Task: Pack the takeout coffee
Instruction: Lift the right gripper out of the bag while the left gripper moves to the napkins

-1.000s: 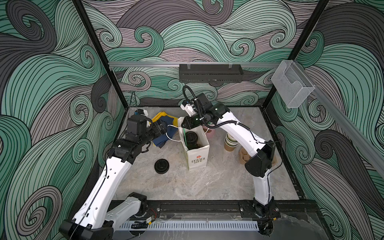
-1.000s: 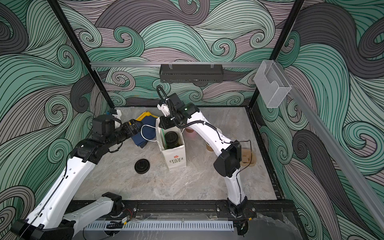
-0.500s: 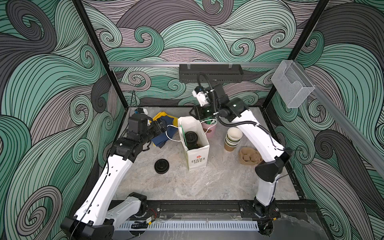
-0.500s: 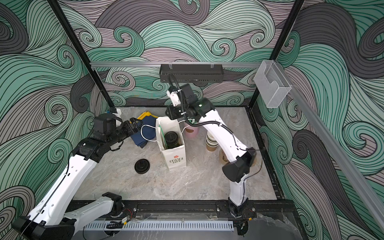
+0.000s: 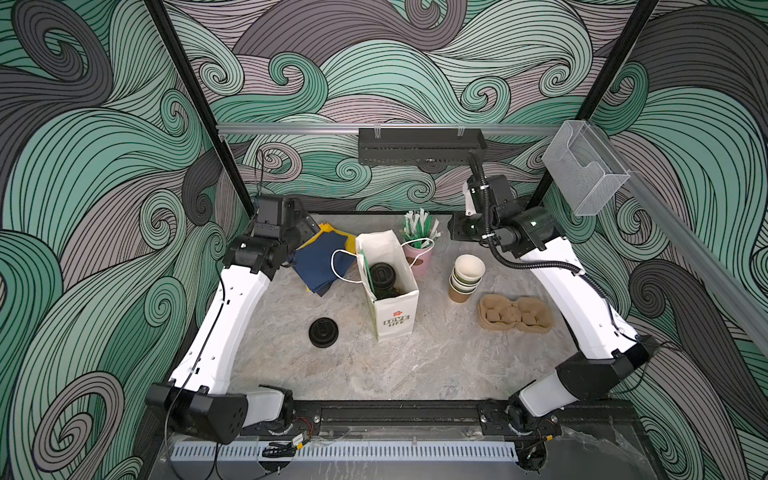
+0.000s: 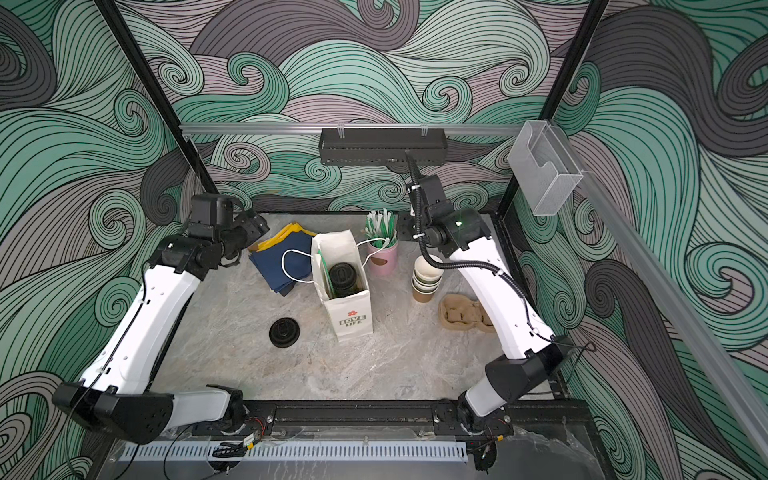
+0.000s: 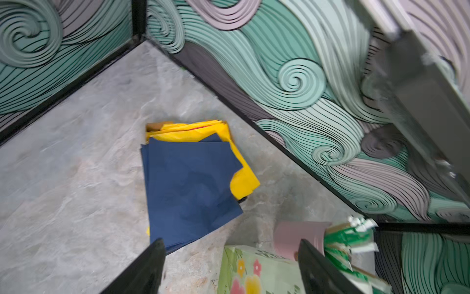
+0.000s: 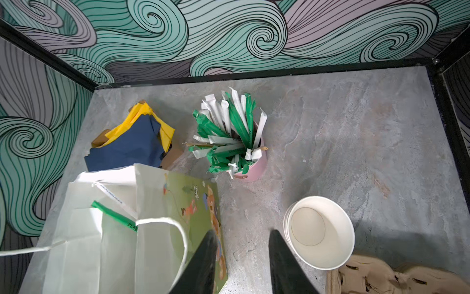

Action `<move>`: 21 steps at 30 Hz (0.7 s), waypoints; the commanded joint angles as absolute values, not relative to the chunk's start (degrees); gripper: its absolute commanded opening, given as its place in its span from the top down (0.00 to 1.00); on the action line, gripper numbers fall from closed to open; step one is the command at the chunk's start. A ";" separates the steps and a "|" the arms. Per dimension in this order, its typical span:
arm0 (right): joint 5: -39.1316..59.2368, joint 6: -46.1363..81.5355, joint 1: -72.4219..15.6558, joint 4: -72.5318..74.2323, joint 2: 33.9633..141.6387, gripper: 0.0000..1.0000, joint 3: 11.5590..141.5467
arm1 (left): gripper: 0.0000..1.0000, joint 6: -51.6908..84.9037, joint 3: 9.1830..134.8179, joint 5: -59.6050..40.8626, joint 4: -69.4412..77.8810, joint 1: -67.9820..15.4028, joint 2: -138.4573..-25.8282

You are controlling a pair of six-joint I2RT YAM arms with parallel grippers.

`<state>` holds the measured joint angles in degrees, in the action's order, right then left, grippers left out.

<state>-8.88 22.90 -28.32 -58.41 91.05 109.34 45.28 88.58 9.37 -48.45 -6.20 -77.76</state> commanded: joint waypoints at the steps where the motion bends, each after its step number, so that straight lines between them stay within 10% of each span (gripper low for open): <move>1: -9.87 23.48 -28.13 -59.14 92.71 0.63 112.26 | 0.22 50.25 85.85 -3.16 -57.41 -1.03 -81.03; 7: -8.25 21.84 -28.08 -59.24 96.17 0.63 115.43 | 0.33 56.07 74.11 -19.95 -50.17 1.32 -83.50; 21: -5.16 19.56 -27.95 -59.20 100.30 0.63 119.90 | 0.35 57.03 60.01 -21.66 -32.01 4.47 -85.09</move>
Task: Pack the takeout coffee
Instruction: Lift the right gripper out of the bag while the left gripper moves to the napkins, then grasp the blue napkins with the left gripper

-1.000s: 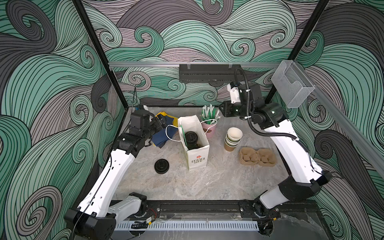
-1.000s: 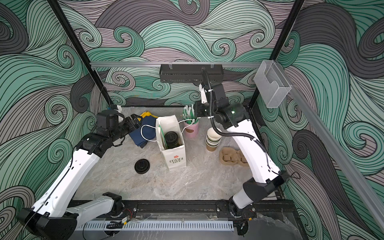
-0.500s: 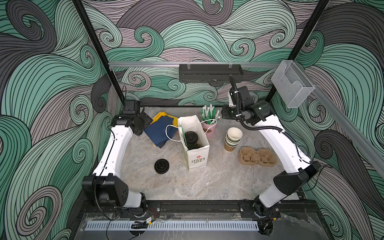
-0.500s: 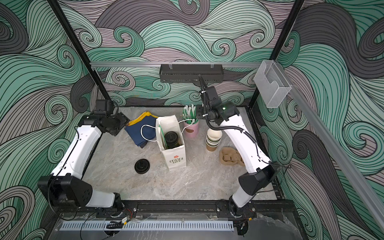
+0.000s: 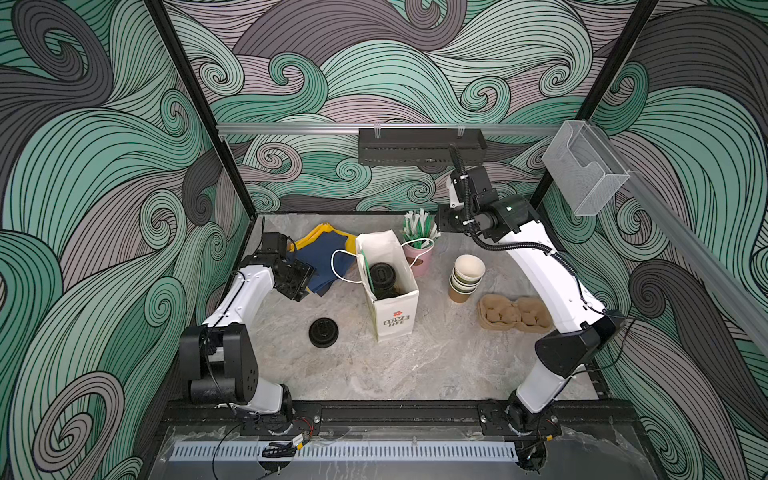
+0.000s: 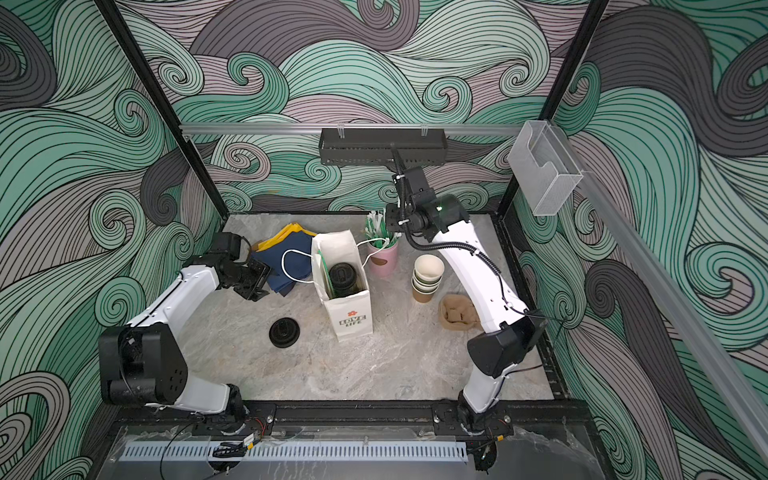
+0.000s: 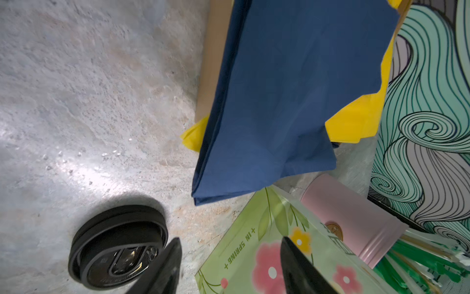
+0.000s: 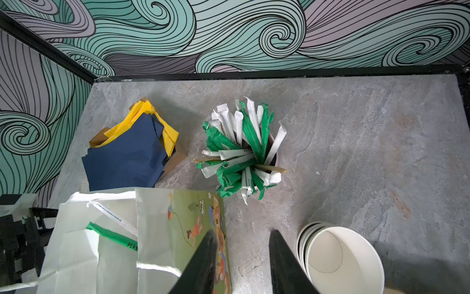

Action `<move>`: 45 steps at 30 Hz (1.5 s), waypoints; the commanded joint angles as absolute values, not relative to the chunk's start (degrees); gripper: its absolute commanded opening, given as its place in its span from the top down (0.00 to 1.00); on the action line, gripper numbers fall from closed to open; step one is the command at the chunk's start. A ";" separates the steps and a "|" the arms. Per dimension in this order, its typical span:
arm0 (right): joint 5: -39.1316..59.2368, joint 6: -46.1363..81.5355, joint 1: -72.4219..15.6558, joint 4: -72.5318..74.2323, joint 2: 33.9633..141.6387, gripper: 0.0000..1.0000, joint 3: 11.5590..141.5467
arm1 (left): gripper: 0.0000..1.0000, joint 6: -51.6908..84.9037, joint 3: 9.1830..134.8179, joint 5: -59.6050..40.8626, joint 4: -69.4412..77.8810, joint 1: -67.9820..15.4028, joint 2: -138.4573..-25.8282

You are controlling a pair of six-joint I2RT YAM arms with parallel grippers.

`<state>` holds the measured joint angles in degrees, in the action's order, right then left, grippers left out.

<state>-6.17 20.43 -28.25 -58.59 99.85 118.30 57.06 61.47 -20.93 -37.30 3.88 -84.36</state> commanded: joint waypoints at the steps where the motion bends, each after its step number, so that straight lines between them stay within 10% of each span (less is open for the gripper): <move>1: -5.01 19.41 -27.88 -59.21 100.29 0.63 120.04 | 0.34 57.25 59.19 -21.54 -30.41 4.57 -84.88; 14: -4.32 19.42 -27.86 -59.23 100.31 0.63 120.41 | 0.29 56.14 56.03 -21.02 -26.37 5.53 -86.58; 45: -4.05 20.83 -27.91 -59.07 98.87 0.63 118.94 | 0.51 50.19 61.83 -25.92 -26.04 5.80 -90.17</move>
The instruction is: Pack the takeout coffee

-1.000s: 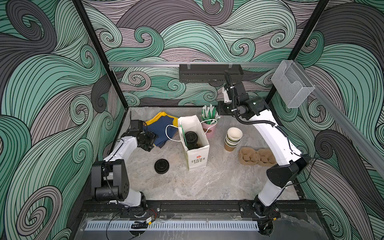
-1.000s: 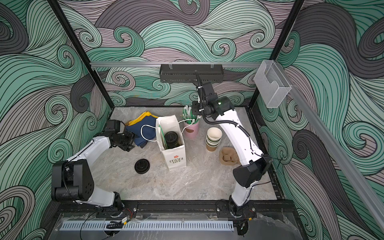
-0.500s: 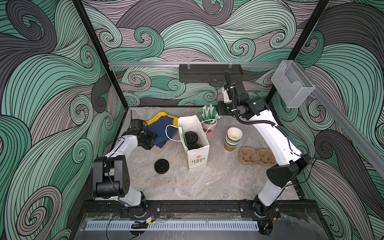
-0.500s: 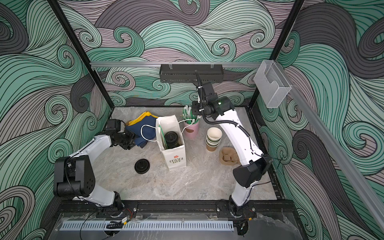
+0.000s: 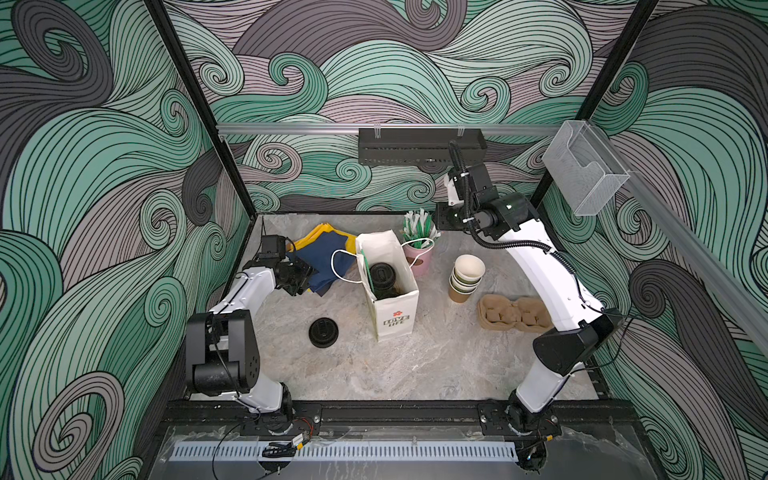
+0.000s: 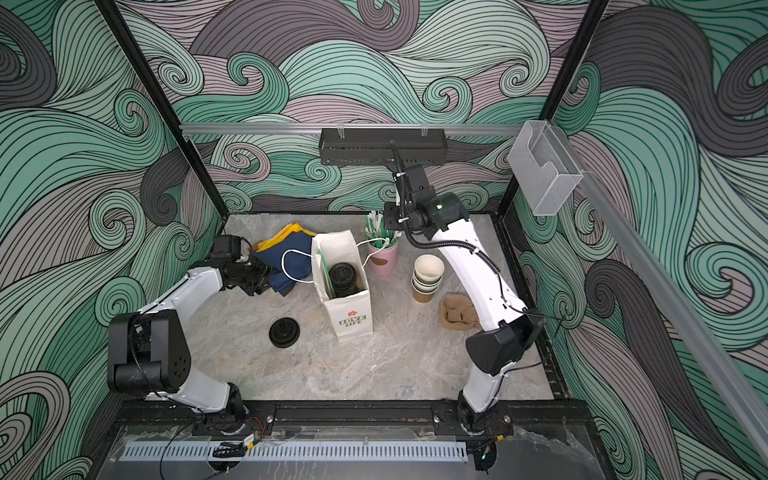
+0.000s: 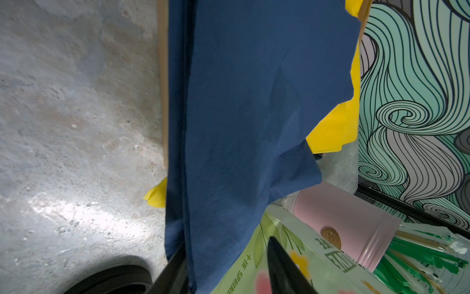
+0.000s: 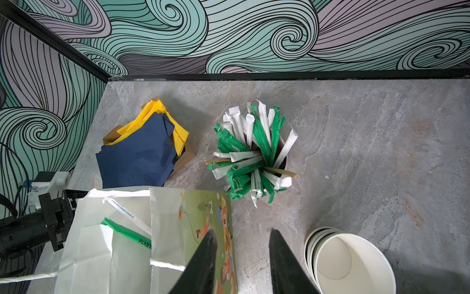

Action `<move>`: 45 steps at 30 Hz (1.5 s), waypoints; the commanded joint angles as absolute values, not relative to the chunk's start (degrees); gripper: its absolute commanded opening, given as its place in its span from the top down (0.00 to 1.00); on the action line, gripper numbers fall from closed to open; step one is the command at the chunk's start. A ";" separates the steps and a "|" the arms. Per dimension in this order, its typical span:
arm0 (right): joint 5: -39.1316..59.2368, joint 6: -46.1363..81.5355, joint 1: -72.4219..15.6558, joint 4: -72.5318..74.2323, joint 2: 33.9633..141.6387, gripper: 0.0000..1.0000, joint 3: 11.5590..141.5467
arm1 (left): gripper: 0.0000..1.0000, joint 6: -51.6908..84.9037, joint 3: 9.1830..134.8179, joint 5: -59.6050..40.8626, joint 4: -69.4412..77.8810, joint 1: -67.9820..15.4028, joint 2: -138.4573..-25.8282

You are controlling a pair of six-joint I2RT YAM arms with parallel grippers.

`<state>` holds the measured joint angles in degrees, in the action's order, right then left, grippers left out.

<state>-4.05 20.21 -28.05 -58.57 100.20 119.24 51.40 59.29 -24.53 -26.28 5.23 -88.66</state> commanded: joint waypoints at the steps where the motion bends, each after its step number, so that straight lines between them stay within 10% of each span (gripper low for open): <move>1: -4.06 20.83 -27.86 -59.06 98.78 0.63 118.92 | 0.51 50.25 62.17 -26.00 -26.03 5.80 -90.41; 19: -3.99 20.92 -27.86 -58.93 98.89 0.63 118.74 | 0.52 53.72 62.34 -26.98 -19.36 5.78 -94.21; 31: -5.10 20.84 -27.86 -58.91 97.67 0.63 117.92 | 0.87 53.48 65.57 -24.28 -19.34 5.80 -92.33; 45: 3.30 14.07 -28.52 -54.94 100.20 0.62 125.03 | 1.00 48.65 74.89 -16.94 -17.43 5.69 -79.27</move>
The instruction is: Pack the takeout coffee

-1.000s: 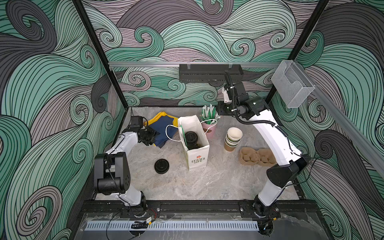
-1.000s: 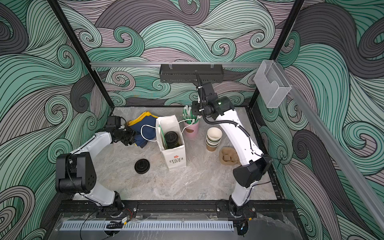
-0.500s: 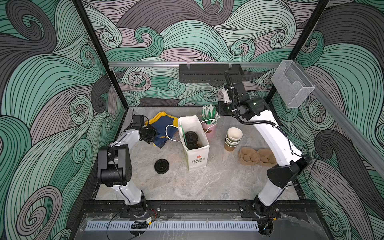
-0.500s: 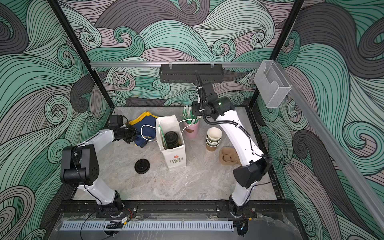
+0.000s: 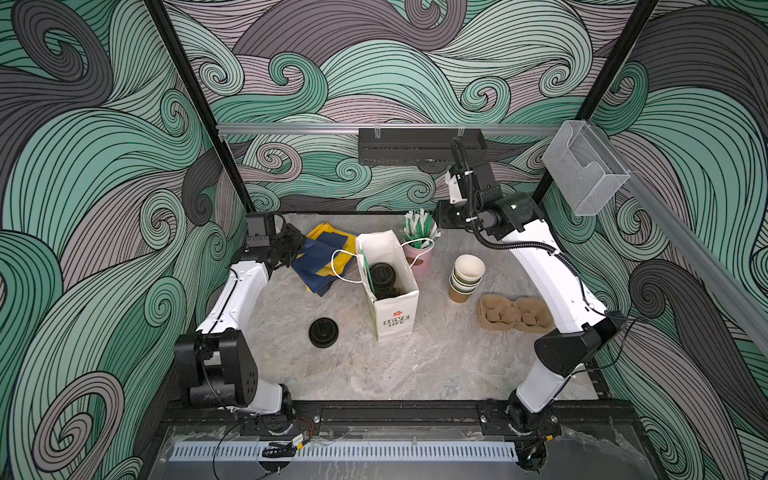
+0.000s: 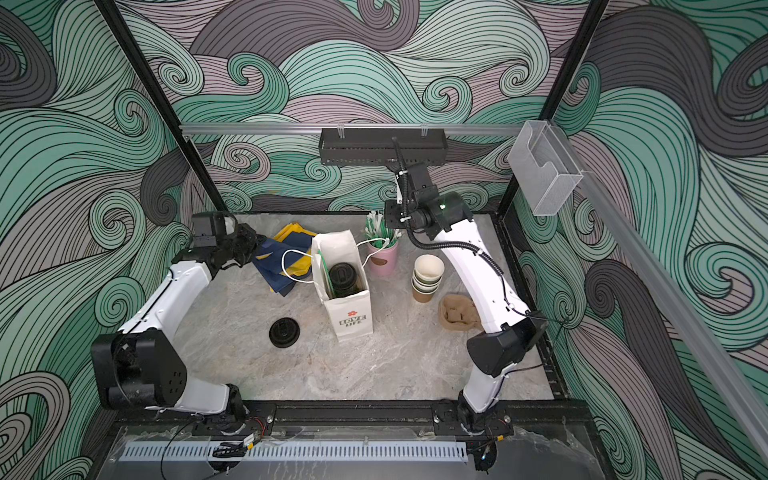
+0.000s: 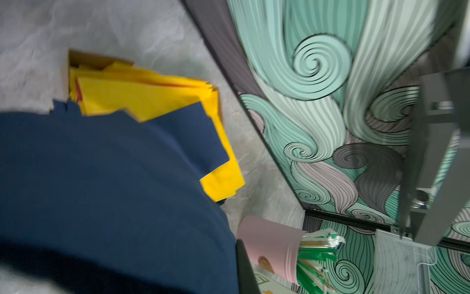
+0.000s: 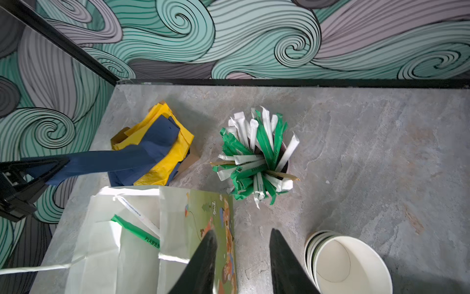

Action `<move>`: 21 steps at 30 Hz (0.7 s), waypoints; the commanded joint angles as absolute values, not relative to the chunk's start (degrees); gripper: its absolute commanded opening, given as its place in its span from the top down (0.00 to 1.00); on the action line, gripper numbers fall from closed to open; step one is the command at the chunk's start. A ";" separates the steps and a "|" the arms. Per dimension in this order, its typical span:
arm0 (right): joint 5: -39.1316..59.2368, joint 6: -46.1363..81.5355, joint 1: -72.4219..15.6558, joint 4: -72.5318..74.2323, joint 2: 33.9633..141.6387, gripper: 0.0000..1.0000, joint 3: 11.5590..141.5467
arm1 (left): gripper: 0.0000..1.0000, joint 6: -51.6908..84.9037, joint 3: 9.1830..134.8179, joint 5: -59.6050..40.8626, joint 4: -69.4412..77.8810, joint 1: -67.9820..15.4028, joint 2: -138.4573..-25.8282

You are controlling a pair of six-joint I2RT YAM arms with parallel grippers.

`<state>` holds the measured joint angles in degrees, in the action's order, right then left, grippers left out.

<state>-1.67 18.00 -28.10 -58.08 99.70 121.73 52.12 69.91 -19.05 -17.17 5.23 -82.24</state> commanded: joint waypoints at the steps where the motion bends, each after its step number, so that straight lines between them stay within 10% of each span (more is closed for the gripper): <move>1: 5.56 11.78 -29.37 -53.38 100.47 0.62 126.04 | 1.00 47.67 76.59 -17.12 -18.80 5.58 -78.73; 13: 23.21 -8.39 -41.64 -55.78 119.39 0.43 155.54 | 1.00 35.67 86.49 -21.10 -24.72 2.13 -69.64; 21: 24.74 -14.89 -44.62 -47.71 122.60 0.33 152.71 | 1.00 29.52 89.81 -33.75 -29.06 0.90 -68.05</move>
